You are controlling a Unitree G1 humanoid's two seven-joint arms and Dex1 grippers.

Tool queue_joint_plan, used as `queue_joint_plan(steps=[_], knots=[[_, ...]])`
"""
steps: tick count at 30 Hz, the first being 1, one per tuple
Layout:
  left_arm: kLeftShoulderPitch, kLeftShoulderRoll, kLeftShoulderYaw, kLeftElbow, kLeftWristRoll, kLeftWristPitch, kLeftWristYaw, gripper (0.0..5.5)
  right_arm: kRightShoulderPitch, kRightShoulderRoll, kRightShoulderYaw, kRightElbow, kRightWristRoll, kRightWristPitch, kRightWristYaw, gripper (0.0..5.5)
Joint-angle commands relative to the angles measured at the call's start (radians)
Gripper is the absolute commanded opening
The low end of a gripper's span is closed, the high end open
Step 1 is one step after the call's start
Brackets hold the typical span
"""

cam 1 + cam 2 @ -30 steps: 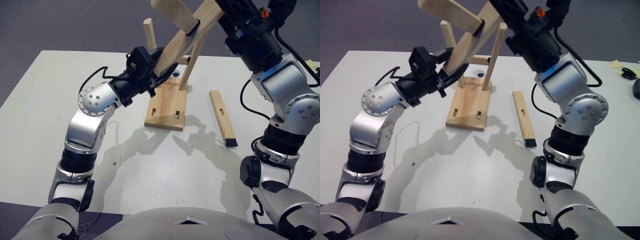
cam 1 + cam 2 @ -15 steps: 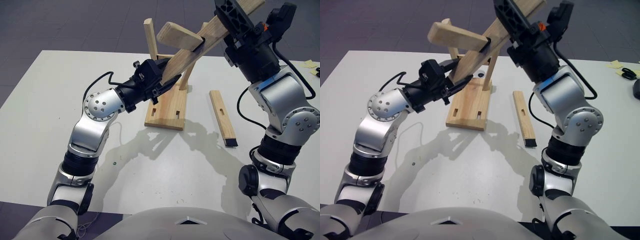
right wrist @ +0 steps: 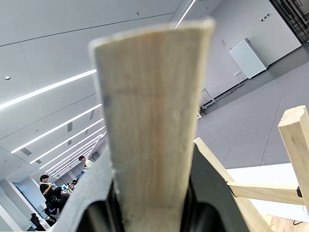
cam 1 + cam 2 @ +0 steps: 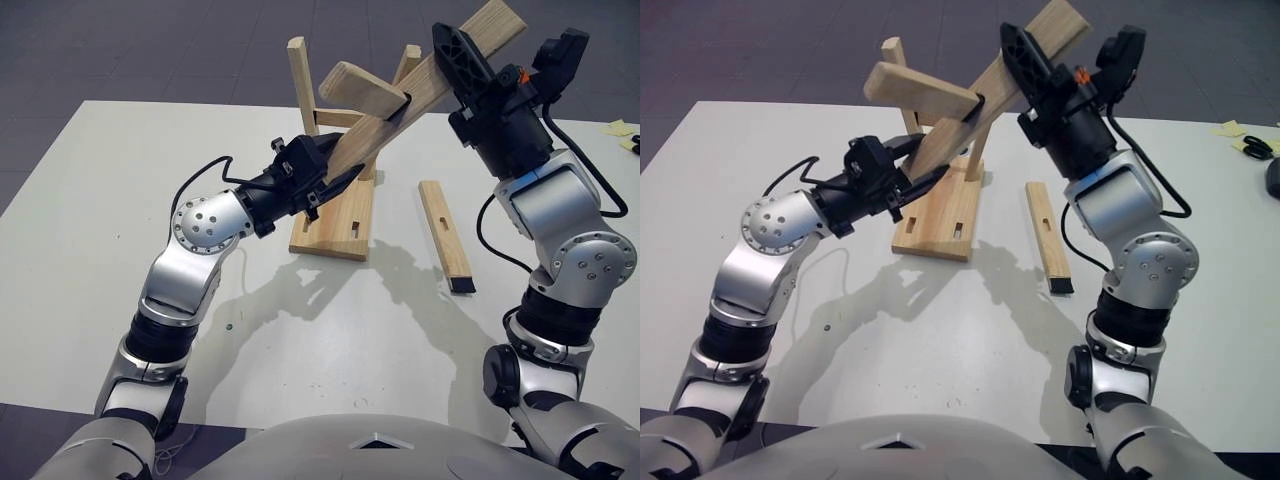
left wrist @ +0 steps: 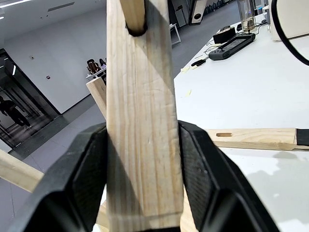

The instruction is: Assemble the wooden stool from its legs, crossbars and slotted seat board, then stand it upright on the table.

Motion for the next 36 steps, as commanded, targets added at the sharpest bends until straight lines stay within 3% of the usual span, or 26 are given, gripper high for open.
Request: queue_joint_plan(steps=[1,6,11,17,20,23,26,36], knots=[[0.003,-0.015,-0.005,-0.024,0.014,0.016,0.018,2.07,-0.010,0.032,0.008,0.015,0.017,-0.020,-0.020,1.04],[-0.004,-0.023,0.071,-0.038,-0.035,0.063,0.048,2.85,-0.019,0.035,0.011,0.029,-0.006,-0.031,-0.022,1.03],[-0.104,-0.052,0.356,-0.054,-0.306,0.190,0.108,3.75,0.010,0.033,0.006,0.011,-0.056,-0.059,-0.035,1.03],[-0.130,0.077,0.607,0.000,-0.497,0.294,0.127,4.65,0.046,0.033,0.002,-0.006,-0.083,-0.067,-0.047,1.03],[-0.072,0.128,0.544,0.112,-0.356,0.277,0.170,5.16,0.079,0.011,0.003,-0.022,-0.084,-0.046,-0.060,1.03],[0.048,0.198,0.295,0.213,-0.084,0.223,0.203,5.40,0.131,-0.020,0.025,-0.025,-0.118,-0.006,-0.082,1.03],[0.110,0.183,0.139,0.267,0.062,0.165,0.218,5.40,0.157,-0.028,0.042,0.000,-0.176,0.012,-0.122,1.03],[0.135,0.099,0.067,0.295,0.157,0.097,0.226,5.40,0.197,-0.195,0.161,0.075,-0.547,0.105,-0.094,1.04]])
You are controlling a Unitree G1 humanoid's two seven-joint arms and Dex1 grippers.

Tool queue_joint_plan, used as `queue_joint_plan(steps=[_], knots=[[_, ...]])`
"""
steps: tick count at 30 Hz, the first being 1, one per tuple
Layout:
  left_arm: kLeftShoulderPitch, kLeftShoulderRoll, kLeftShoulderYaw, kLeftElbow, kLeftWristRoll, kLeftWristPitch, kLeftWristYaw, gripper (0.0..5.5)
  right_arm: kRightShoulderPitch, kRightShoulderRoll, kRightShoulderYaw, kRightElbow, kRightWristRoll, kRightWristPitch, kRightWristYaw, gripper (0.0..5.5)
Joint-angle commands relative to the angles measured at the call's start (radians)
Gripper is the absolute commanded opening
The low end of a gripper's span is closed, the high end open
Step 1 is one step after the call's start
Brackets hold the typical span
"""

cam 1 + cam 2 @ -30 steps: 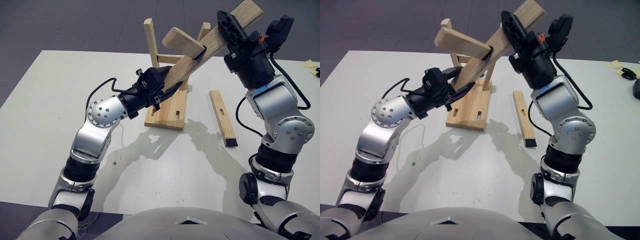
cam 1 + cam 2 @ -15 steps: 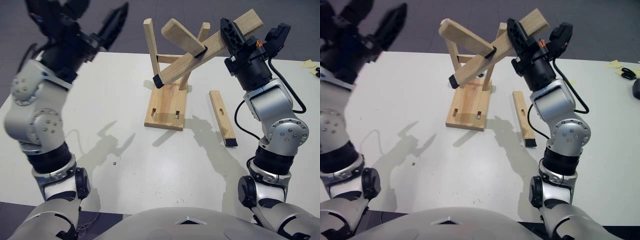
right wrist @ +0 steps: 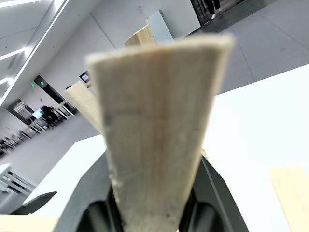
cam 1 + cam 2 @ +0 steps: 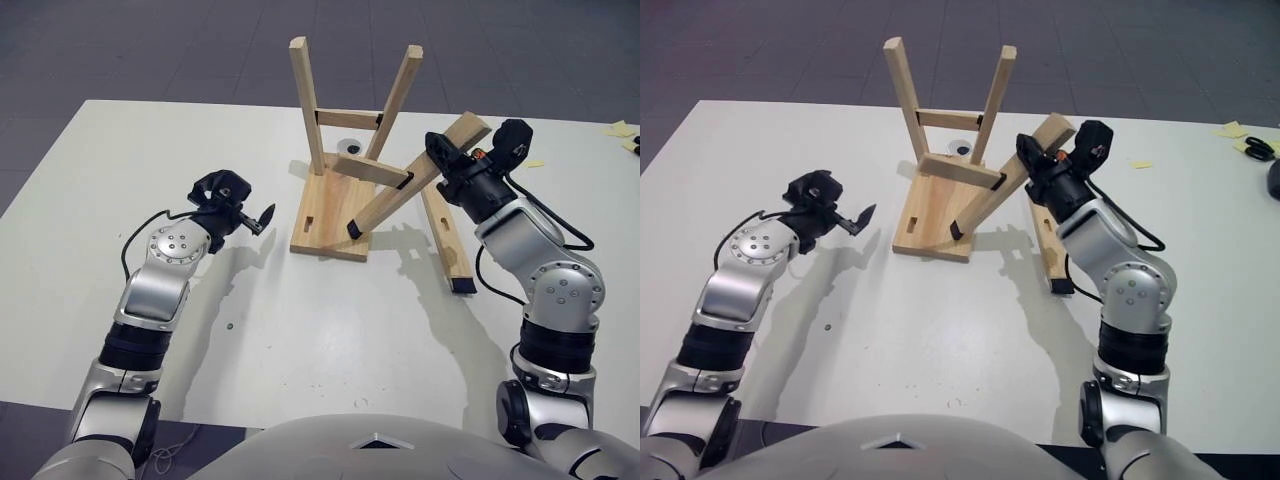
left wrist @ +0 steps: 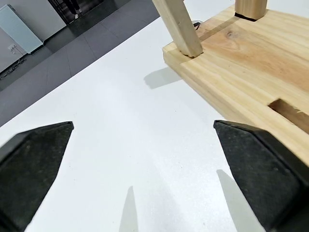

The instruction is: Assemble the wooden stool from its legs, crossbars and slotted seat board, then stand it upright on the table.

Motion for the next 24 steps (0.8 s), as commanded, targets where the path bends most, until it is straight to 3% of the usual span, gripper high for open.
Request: queue_joint_plan(steps=[1,9,16,24], knots=[[0.004,-0.014,-0.009,0.014,0.039,-0.021,0.007,5.40,0.023,-0.095,0.061,0.056,-0.211,0.050,0.000,1.04],[-0.004,-0.062,-0.046,0.017,0.082,-0.033,0.002,5.40,-0.016,-0.035,0.038,0.033,-0.243,-0.014,0.135,1.04],[-0.016,-0.107,-0.071,0.012,0.105,-0.029,0.003,5.40,-0.115,-0.061,-0.037,0.078,-0.210,0.064,0.212,1.03],[-0.045,-0.150,-0.080,0.042,0.132,-0.046,0.013,5.40,-0.189,-0.071,-0.067,0.182,-0.292,-0.009,0.342,1.03]])
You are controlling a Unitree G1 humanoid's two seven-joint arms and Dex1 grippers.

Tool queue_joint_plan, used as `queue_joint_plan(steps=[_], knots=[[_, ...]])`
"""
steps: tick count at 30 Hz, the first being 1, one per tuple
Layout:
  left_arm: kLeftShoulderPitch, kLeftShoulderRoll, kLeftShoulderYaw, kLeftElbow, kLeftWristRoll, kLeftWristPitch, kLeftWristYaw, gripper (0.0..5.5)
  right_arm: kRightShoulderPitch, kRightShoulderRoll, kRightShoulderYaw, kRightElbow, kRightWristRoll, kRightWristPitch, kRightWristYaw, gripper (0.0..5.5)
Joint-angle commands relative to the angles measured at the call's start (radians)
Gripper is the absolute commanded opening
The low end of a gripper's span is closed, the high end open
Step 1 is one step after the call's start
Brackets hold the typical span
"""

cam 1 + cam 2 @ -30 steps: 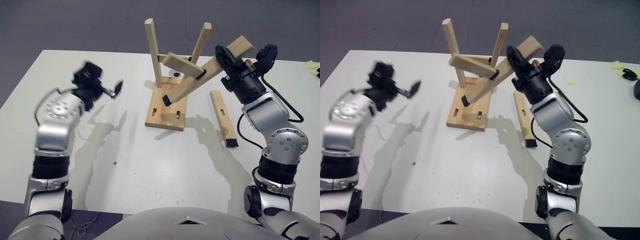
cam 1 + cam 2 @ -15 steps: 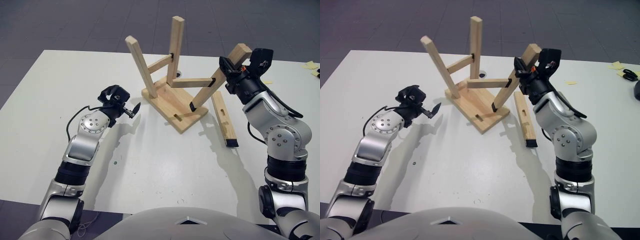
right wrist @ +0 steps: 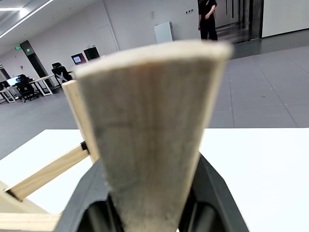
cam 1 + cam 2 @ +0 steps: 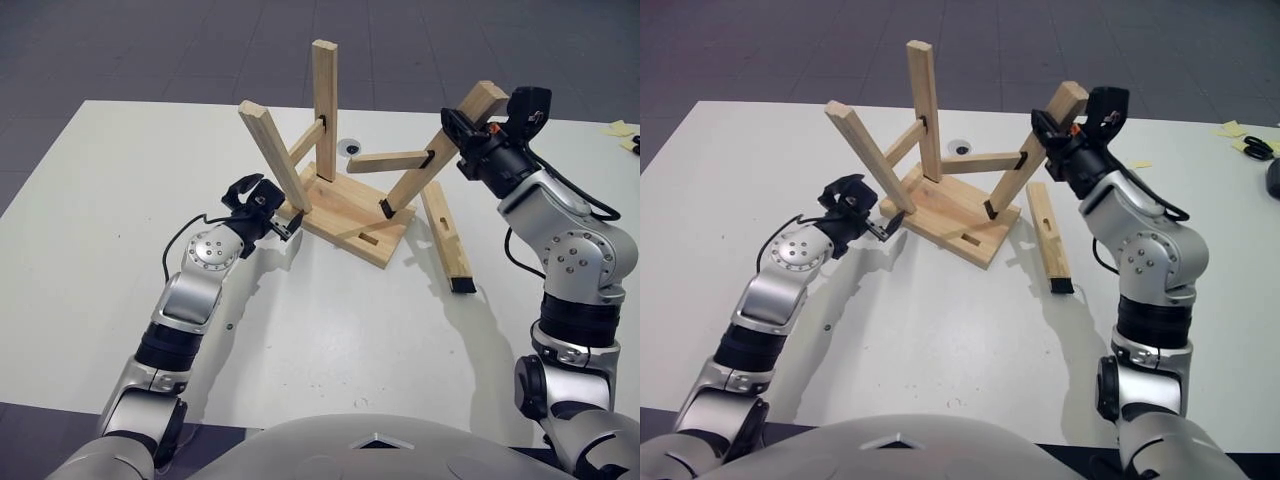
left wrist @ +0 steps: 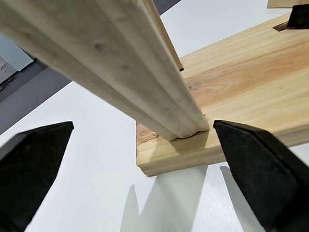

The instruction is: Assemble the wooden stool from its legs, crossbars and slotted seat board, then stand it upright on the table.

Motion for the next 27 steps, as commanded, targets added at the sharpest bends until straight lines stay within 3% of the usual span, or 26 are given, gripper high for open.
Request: queue_joint_plan(steps=[1,10,23,27], knots=[[-0.038,-0.013,-0.006,0.034,0.025,-0.015,0.007,5.40,-0.052,-0.024,0.010,0.055,-0.035,-0.033,0.115,1.03],[-0.105,-0.018,0.019,0.112,0.054,-0.060,0.016,5.40,-0.142,-0.040,0.060,0.222,-0.124,-0.121,0.400,1.03],[-0.098,-0.045,0.027,0.101,0.054,-0.059,0.020,5.40,-0.067,-0.056,0.046,0.167,-0.142,-0.052,0.481,1.03],[-0.088,-0.043,0.046,0.086,0.038,-0.078,0.018,5.40,-0.120,-0.097,0.062,0.265,-0.206,-0.127,0.581,1.03]])
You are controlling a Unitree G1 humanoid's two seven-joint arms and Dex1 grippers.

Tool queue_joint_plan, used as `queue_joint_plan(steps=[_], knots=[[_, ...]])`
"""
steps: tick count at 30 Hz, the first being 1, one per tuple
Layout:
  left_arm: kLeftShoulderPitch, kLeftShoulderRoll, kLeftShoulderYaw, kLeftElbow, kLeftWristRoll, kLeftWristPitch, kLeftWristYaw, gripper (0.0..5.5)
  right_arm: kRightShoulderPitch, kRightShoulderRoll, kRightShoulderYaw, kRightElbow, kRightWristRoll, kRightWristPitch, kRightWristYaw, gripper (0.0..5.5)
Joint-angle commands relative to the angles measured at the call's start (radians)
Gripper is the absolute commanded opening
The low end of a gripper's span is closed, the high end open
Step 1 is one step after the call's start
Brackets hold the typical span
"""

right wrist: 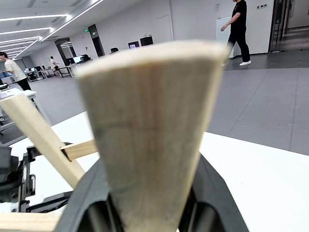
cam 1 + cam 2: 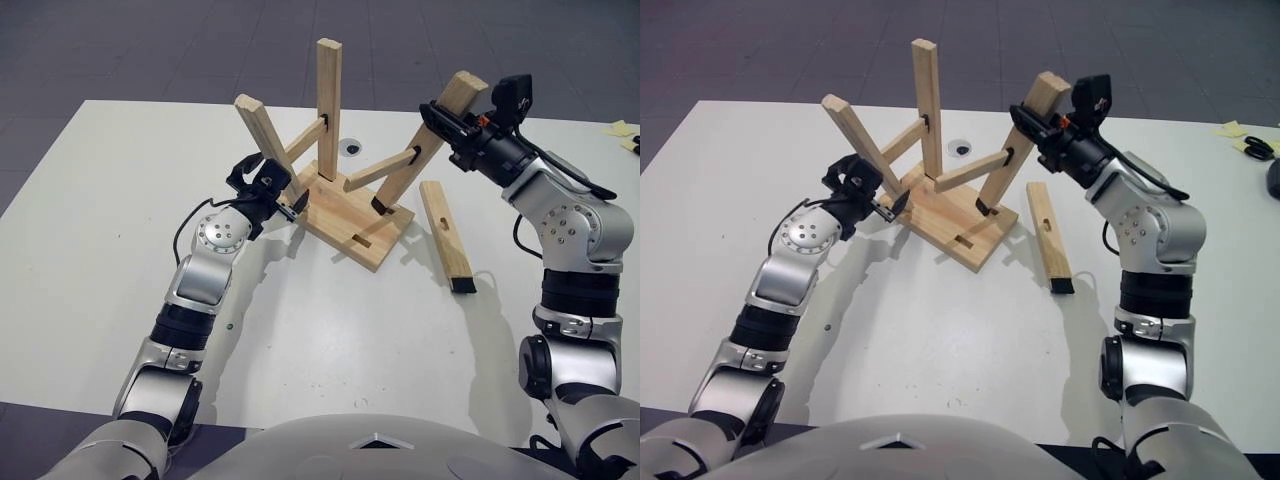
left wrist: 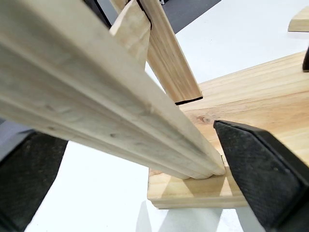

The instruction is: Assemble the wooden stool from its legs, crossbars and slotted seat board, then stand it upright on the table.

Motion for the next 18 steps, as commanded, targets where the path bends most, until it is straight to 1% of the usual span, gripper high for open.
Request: queue_joint_plan(steps=[1,5,9,15,18], knots=[[0.018,0.005,0.033,-0.036,-0.012,-0.016,-0.001,5.40,-0.078,-0.054,0.019,0.106,-0.062,-0.079,0.102,1.03],[0.046,0.026,0.079,-0.052,-0.036,-0.036,-0.009,5.40,-0.147,-0.074,0.025,0.181,-0.059,-0.081,0.209,1.03],[0.034,0.032,0.096,-0.032,-0.031,-0.044,-0.006,5.40,-0.151,-0.088,0.051,0.213,-0.074,-0.070,0.293,1.03],[0.032,-0.002,0.076,-0.037,-0.028,-0.041,0.000,5.40,-0.115,-0.073,0.062,0.203,-0.093,-0.064,0.295,1.03],[0.036,-0.006,0.073,-0.034,-0.023,-0.042,0.001,5.40,-0.094,-0.050,0.051,0.186,-0.090,-0.056,0.261,1.03]])
